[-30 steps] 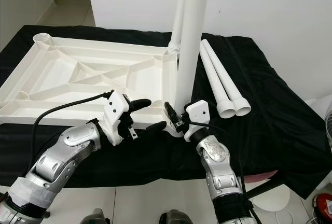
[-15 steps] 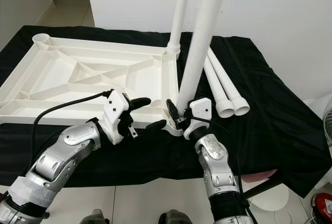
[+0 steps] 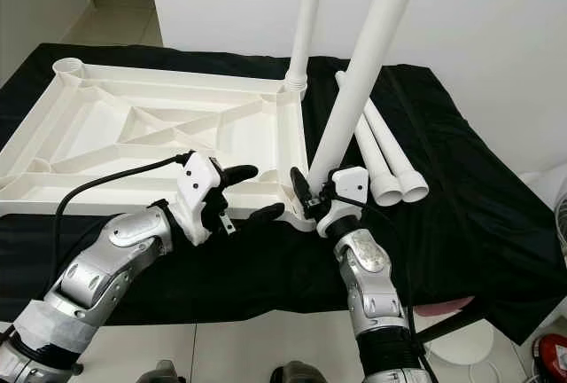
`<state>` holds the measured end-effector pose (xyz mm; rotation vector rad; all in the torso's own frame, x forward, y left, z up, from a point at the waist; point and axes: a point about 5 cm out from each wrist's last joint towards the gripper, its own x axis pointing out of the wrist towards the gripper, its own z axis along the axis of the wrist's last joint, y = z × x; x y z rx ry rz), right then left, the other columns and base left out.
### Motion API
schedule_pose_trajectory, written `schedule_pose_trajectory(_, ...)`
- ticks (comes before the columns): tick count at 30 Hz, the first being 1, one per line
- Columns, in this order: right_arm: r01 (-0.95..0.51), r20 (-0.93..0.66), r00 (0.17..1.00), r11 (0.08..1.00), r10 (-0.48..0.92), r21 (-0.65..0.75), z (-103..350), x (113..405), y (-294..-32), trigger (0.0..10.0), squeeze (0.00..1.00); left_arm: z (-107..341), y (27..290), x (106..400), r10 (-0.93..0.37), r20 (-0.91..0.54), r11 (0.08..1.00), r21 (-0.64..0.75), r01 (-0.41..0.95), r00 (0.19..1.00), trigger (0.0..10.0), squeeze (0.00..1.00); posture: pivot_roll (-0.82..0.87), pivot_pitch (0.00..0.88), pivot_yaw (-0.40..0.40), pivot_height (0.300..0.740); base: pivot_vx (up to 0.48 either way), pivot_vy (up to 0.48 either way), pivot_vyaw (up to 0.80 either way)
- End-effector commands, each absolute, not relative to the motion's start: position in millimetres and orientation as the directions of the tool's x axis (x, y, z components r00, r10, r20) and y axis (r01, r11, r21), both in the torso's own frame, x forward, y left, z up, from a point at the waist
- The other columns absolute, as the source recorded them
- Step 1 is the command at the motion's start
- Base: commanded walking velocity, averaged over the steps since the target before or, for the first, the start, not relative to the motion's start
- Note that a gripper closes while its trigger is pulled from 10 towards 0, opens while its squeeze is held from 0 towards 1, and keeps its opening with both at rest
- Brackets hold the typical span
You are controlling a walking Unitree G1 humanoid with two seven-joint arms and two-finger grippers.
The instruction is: Building children table
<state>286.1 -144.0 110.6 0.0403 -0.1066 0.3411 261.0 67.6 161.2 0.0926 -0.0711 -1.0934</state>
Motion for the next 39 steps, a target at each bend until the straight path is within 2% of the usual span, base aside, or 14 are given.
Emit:
schedule_pose_trajectory(1,-0.278,-0.055,0.959,0.960,0.278,0.007,77.9,278.1,-154.7,10.0,0.00,164.9,64.8,257.7,-0.924,0.012,0.379,0.130,0.916,0.381,10.0,0.00,0.08,0.002,-0.052,0.740,0.000,0.000,0.00)
schedule_pose_trajectory(4,-0.268,-0.044,0.963,0.963,0.267,-0.016,78.5,277.8,-155.9,10.0,0.00,164.9,64.8,257.4,-0.925,0.013,0.379,0.129,0.916,0.381,10.0,0.00,0.08,0.005,-0.052,0.740,0.000,0.000,0.00)
schedule_pose_trajectory(9,-0.143,0.025,0.989,0.990,0.143,0.013,90.1,284.5,-166.1,10.0,0.00,165.0,65.3,257.3,-0.924,0.012,0.380,0.128,0.916,0.382,10.0,0.00,0.08,0.012,-0.054,0.740,0.000,0.000,0.00)
schedule_pose_trajectory(22,-0.130,-0.031,0.991,0.991,0.130,-0.017,83.8,286.9,-167.8,10.0,0.00,165.6,65.4,257.7,-0.923,0.015,0.384,0.127,0.915,0.385,10.0,0.00,0.08,0.010,-0.056,0.740,0.000,0.000,0.00)
schedule_pose_trajectory(30,-0.004,-0.038,0.999,1.000,0.004,-0.005,84.4,294.0,-171.2,10.0,0.00,166.9,65.8,259.4,-0.921,0.021,0.388,0.131,0.912,0.388,10.0,0.00,0.08,0.008,-0.058,0.740,0.000,0.000,0.00)
schedule_pose_trajectory(37,0.172,-0.087,0.981,0.985,-0.171,0.002,76.2,295.5,-184.0,10.0,0.00,167.4,63.6,260.1,-0.922,0.027,0.386,0.129,0.914,0.386,10.0,0.00,0.07,0.006,-0.057,0.740,0.000,0.000,0.00)
schedule_pose_trajectory(39,0.172,-0.087,0.981,0.985,-0.171,0.002,76.2,295.5,-184.0,10.0,0.00,167.4,63.6,260.1,-0.922,0.027,0.386,0.129,0.914,0.386,10.0,0.00,0.07,0.006,-0.057,0.740,0.000,0.000,0.00)
